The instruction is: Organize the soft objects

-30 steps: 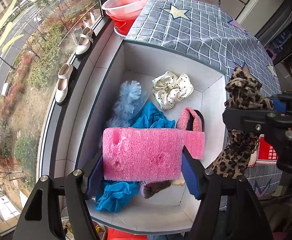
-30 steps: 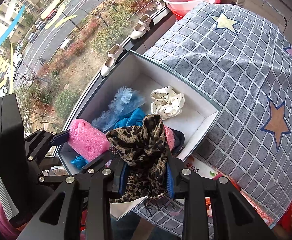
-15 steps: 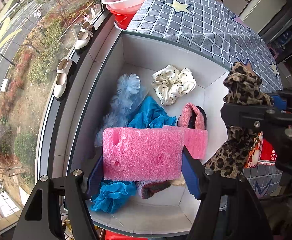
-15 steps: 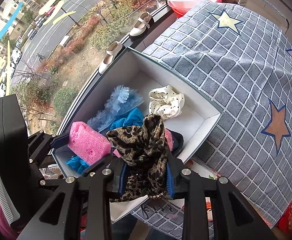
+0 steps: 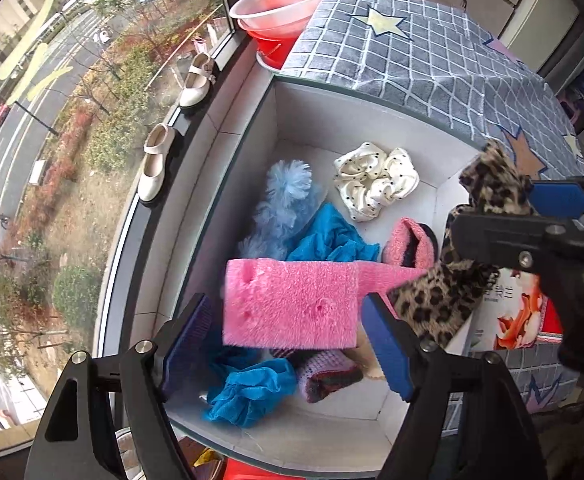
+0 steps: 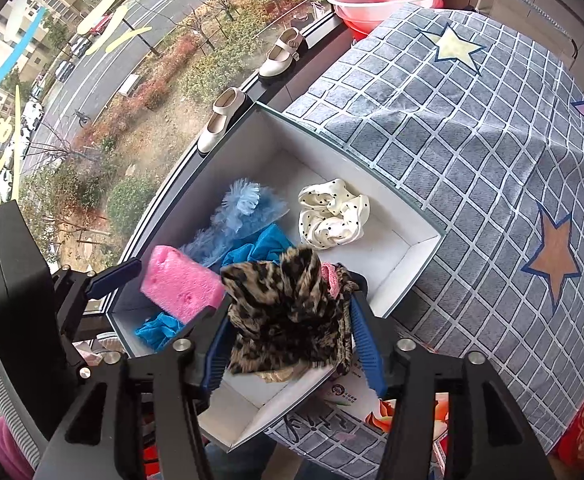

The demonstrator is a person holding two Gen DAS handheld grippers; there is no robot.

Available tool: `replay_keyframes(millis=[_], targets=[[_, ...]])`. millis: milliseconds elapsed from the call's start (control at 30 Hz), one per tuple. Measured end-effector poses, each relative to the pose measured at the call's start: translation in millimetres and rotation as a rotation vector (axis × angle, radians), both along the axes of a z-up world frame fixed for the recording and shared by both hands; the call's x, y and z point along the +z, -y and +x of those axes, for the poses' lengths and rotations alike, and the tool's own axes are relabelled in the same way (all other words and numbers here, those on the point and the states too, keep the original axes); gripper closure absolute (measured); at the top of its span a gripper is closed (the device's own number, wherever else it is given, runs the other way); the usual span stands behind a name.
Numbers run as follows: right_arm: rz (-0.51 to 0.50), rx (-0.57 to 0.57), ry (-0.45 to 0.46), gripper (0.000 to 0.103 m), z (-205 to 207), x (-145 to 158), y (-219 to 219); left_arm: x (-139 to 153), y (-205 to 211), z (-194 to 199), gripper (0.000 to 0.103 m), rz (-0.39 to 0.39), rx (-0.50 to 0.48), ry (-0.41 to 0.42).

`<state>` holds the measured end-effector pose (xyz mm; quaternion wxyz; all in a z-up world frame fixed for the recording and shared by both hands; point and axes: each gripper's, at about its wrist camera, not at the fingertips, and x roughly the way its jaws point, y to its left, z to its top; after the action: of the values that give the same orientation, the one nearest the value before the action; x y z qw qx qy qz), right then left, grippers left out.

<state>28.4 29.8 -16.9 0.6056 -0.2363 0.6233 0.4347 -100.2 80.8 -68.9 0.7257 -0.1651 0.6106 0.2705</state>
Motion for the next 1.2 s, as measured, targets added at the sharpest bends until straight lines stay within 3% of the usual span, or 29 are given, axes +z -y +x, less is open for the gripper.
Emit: replay_keyframes(millis=[67, 133, 167, 200, 233, 1200], targets=[[-0.001, -0.002, 0.002, 0.044, 0.3, 1.4, 1.3, -0.4, -2.9, -1.8, 0.023, 0.017, 0.021, -0.025], [-0.008, -0.005, 0.011, 0.042, 0.0, 2.6, 2.8, -1.3, -7.1, -5.8, 0.023, -0.023, 0.034, -0.005], [-0.011, -0.008, 0.016, 0.034, -0.2, 3.0, 3.4, -1.3, -8.9, -7.9, 0.023, -0.047, 0.039, 0.009], [-0.015, -0.013, 0.022, 0.012, -0.3, 3.6, 4.3, -1.2, -9.8, -9.5, 0.023, -0.064, 0.046, 0.019], [-0.018, -0.02, 0.027, 0.0, -0.1, 4.5, 5.6, -0.7, -10.4, -11.3, 0.023, -0.075, 0.052, 0.025], [-0.027, -0.058, 0.03, 0.0, -14.1, 17.2, 20.2, -6.2, 0.0, -23.6, 0.023, -0.181, 0.059, 0.026]])
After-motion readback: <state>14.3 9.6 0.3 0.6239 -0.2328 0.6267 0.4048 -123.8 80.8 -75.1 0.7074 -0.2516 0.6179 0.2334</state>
